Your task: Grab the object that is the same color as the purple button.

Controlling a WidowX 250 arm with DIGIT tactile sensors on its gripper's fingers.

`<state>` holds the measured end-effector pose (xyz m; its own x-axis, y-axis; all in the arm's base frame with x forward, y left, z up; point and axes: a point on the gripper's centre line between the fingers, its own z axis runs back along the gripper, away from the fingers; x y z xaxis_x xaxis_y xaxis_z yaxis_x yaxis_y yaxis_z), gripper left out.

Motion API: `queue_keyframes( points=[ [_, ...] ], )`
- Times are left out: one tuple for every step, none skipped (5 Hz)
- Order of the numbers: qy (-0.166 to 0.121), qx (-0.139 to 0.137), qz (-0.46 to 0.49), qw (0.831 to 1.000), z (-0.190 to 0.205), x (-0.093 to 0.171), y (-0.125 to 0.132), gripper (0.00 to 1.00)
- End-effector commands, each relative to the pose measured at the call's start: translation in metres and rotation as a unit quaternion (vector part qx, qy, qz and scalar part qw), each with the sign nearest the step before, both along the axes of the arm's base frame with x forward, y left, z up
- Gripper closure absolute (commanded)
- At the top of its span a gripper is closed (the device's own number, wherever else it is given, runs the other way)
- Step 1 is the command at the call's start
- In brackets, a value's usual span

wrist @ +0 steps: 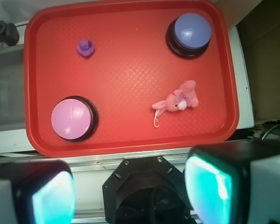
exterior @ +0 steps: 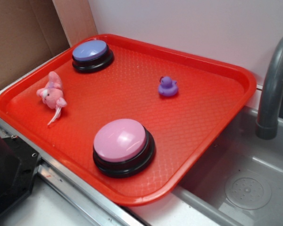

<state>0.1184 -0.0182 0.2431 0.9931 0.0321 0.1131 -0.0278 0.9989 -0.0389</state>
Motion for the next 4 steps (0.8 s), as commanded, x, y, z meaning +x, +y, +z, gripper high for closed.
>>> queue_keyframes(
  points=[
    [0.0, 0.0, 0.0, 1.0, 0.0, 0.0, 0.0, 0.0],
    [-0.01, -0.003, -0.116, 0.993, -0.015, 0.042, -0.024, 0.0],
    [-0.013, 0.006, -0.174, 0.985, -0.027, 0.073, -0.05, 0.0],
    [-0.006, 0.0, -0.232, 0.973, -0.046, 0.113, -0.073, 0.0]
  ],
)
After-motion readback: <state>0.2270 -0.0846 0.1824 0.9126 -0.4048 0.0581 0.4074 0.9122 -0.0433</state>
